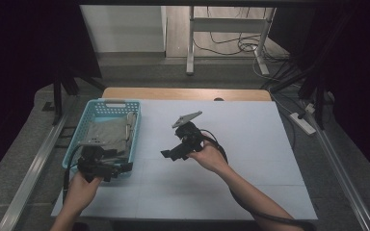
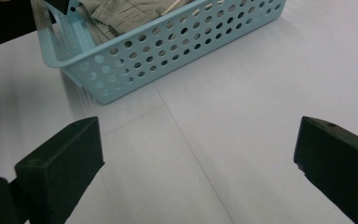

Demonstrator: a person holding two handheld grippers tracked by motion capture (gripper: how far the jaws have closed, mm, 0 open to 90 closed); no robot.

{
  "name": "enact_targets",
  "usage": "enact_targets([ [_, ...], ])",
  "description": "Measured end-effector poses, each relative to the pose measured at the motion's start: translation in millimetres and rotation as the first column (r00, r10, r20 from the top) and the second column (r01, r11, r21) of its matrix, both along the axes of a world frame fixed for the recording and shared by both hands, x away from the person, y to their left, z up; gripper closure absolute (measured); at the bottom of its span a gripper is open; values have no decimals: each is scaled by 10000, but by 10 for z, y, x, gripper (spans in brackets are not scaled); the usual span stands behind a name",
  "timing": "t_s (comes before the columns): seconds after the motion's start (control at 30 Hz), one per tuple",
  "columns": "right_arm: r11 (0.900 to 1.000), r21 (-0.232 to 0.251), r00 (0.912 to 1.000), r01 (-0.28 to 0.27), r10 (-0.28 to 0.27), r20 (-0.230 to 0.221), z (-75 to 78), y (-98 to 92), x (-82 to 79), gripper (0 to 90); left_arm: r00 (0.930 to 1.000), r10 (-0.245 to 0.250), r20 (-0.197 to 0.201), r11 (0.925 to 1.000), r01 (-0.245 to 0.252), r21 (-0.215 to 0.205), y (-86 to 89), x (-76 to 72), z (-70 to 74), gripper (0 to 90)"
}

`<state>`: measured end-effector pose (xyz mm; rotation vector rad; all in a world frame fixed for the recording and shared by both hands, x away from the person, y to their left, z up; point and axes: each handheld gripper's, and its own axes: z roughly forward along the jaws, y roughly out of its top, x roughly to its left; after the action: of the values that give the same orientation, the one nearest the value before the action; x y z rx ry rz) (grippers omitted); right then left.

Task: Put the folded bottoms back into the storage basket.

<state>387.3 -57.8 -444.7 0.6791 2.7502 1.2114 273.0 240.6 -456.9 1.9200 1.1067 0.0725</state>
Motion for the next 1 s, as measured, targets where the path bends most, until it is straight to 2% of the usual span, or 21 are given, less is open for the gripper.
enact_targets([
  [0.2, 10000, -10, 10000, -51, 51, -38, 0, -31, -47, 16, 9997, 19, 239, 9999, -15, -145, 23, -154, 18, 20],
  [0.33, 10000, -31, 10000, -16, 16, 23, -5, -55, -70, 0, 9992, 32, 388, 10000, -30, -64, 36, -255, 7, 16],
  [0.57, 9999, -33, 9999, 150, -150, -28, -28, -88, -122, 0, 9992, 81, 395, 10000, -79, -41, 65, -411, -29, 10],
  [0.87, 9999, -30, 9999, 136, -136, -47, -28, -116, -174, 0, 9987, 150, 483, 9997, -160, 186, 97, -558, -76, 0],
  [1.0, 10000, 2, 10000, 64, -64, -15, -38, -132, -204, 0, 9986, 177, 499, 9998, -178, 34, 164, -647, -115, 0],
])
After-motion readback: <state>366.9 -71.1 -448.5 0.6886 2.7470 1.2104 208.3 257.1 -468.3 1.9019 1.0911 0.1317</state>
